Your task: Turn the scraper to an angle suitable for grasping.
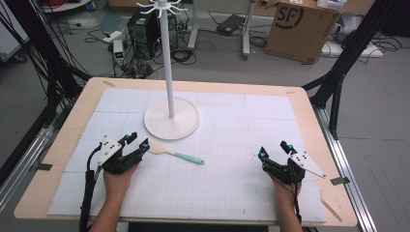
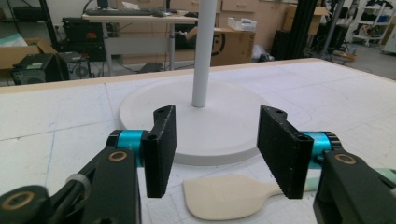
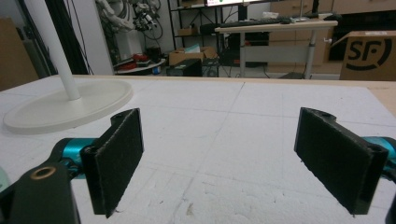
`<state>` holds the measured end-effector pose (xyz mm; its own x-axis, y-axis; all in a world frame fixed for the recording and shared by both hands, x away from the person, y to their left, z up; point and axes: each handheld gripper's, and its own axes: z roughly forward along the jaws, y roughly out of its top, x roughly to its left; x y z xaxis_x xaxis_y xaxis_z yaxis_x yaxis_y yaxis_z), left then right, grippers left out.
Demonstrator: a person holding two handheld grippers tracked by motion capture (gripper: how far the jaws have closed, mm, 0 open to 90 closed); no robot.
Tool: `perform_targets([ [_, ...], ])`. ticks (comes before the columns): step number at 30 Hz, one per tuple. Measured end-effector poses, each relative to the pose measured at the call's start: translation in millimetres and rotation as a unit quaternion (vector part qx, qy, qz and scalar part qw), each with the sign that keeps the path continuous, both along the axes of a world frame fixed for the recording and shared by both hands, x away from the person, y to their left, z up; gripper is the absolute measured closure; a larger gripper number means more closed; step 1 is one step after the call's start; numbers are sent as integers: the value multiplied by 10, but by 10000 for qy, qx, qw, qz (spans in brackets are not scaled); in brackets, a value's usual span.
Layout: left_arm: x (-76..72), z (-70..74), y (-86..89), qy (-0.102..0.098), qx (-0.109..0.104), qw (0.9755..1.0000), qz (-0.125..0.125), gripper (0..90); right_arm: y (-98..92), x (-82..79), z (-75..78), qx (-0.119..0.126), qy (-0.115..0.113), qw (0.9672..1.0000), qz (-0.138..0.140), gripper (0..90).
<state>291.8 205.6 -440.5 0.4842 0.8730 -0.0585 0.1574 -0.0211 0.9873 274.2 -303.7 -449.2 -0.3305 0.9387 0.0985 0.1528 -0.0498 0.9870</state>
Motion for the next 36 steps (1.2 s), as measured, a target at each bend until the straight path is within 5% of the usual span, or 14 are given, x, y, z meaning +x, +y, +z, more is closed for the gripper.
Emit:
perform_targets([
  [17, 41, -3, -120, 357, 304, 9985, -276, 854, 6, 0, 0, 10, 19, 10000, 12, 150],
  [20, 67, -10, -194, 506, 644, 9957, -428, 882, 7, -1, 0, 8, 21, 10000, 10, 150],
  [25, 93, -15, -254, 629, 927, 9923, -520, 897, 7, 4, -1, 10, 10, 10000, 7, 150],
  [36, 186, -7, -272, 1007, 859, 9875, -857, 898, 12, 7, -2, -26, 24, 10000, 33, 151],
])
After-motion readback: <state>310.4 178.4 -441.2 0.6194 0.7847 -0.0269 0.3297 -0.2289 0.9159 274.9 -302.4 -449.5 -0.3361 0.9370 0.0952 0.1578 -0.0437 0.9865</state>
